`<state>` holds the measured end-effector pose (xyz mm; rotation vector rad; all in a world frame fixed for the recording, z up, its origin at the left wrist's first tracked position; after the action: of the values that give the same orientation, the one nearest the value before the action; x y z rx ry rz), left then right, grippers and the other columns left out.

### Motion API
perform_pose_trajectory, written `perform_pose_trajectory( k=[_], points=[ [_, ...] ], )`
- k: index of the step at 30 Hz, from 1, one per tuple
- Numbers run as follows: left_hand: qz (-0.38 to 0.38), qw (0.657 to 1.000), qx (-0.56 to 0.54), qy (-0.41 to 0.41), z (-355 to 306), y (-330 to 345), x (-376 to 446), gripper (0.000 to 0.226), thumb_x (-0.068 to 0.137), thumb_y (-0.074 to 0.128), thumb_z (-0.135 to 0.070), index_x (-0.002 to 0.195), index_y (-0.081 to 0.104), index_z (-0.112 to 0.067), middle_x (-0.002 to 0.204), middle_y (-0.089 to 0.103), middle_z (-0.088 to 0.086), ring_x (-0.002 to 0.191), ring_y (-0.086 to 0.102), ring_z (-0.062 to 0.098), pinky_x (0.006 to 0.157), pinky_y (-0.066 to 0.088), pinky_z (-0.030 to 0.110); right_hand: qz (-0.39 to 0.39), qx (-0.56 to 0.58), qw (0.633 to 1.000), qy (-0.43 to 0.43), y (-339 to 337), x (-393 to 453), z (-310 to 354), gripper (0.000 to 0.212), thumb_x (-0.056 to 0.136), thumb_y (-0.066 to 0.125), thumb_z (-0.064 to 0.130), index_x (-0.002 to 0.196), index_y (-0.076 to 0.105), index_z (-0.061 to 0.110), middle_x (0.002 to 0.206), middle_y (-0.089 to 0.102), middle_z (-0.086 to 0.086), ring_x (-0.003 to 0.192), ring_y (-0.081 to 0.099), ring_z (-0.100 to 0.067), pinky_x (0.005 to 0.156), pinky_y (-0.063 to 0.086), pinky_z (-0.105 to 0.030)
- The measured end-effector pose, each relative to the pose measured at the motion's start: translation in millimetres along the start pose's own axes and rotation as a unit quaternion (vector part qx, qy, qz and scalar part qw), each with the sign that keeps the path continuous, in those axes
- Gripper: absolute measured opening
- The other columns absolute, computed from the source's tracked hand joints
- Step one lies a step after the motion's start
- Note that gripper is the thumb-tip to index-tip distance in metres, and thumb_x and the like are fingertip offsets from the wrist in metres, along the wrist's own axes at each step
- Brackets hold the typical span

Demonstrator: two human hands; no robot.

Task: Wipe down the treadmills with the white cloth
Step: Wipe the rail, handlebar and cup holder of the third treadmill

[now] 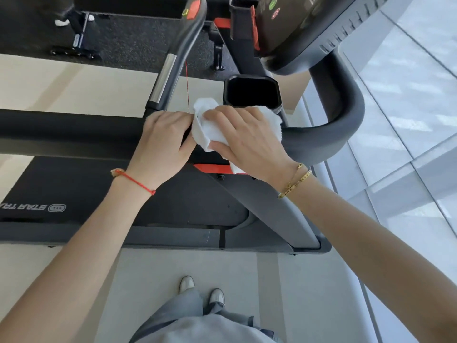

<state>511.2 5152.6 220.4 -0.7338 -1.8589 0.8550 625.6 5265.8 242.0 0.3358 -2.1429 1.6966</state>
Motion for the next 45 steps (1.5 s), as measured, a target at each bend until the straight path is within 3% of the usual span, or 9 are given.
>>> perform_pose_trajectory(
  k=[6,10,21,27,41,45],
  points=[
    [-0.009,1.000,0.016,-0.011,39,-12,-9,0.041,0.101,0.036,-0.031,0.119,0.069,-0.014,0.108,0.073,0.001,0.102,0.065,0.026,0.101,0.040,0.045,-0.007,-0.012,1.000,-0.004,8,17,6,0.052,0.098,0.036,0.050,0.126,0.056,0.011,0.108,0.062,-0.006,0.077,0.060,-0.027,0.073,0.045,-0.041],
    [-0.015,1.000,0.018,-0.003,69,-25,-13,0.040,0.102,0.036,-0.031,0.115,0.070,-0.014,0.105,0.074,0.001,0.099,0.067,0.026,0.101,0.039,0.044,-0.008,-0.017,1.000,-0.004,20,39,30,0.053,0.098,0.035,0.050,0.125,0.057,0.011,0.108,0.062,-0.006,0.077,0.060,-0.028,0.072,0.045,-0.041],
    [-0.014,1.000,-0.018,0.014,193,-77,-32,0.031,0.103,0.043,-0.024,0.103,0.071,-0.011,0.097,0.075,0.000,0.083,0.068,0.027,0.084,0.050,0.048,-0.040,-0.017,0.999,0.008,57,123,129,0.052,0.101,0.032,0.050,0.119,0.060,0.011,0.100,0.064,-0.006,0.071,0.058,-0.026,0.067,0.045,-0.039],
    [-0.011,0.999,-0.039,0.017,246,-107,-48,0.033,0.100,0.043,-0.025,0.093,0.070,-0.008,0.084,0.072,0.004,0.069,0.061,0.031,0.071,0.049,0.042,-0.052,-0.037,0.998,0.017,75,167,184,0.048,0.101,0.034,0.048,0.114,0.062,0.011,0.094,0.063,-0.006,0.065,0.053,-0.025,0.064,0.044,-0.039],
    [-0.022,1.000,-0.018,0.007,349,-157,-79,0.033,0.101,0.043,-0.022,0.097,0.073,-0.008,0.091,0.075,0.005,0.076,0.066,0.031,0.076,0.051,0.047,-0.032,-0.007,0.999,0.017,96,236,264,0.051,0.100,0.034,0.050,0.124,0.058,0.011,0.101,0.063,-0.007,0.072,0.057,-0.026,0.069,0.046,-0.040],
    [-0.044,0.999,-0.001,0.000,373,-171,-88,0.033,0.100,0.043,-0.021,0.092,0.073,-0.007,0.085,0.074,0.005,0.072,0.065,0.031,0.072,0.049,0.044,-0.026,0.008,1.000,0.009,103,257,288,0.054,0.099,0.035,0.051,0.125,0.056,0.009,0.101,0.062,-0.006,0.072,0.057,-0.027,0.069,0.047,-0.040]
  ],
)
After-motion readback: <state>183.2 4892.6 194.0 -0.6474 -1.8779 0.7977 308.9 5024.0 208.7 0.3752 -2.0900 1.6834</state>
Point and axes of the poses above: each hand's wrist, its own x-axis towards the middle knuckle, its own y-axis out of the palm, z = x × y, the point moved 4 cm from there along x, towards the middle knuckle
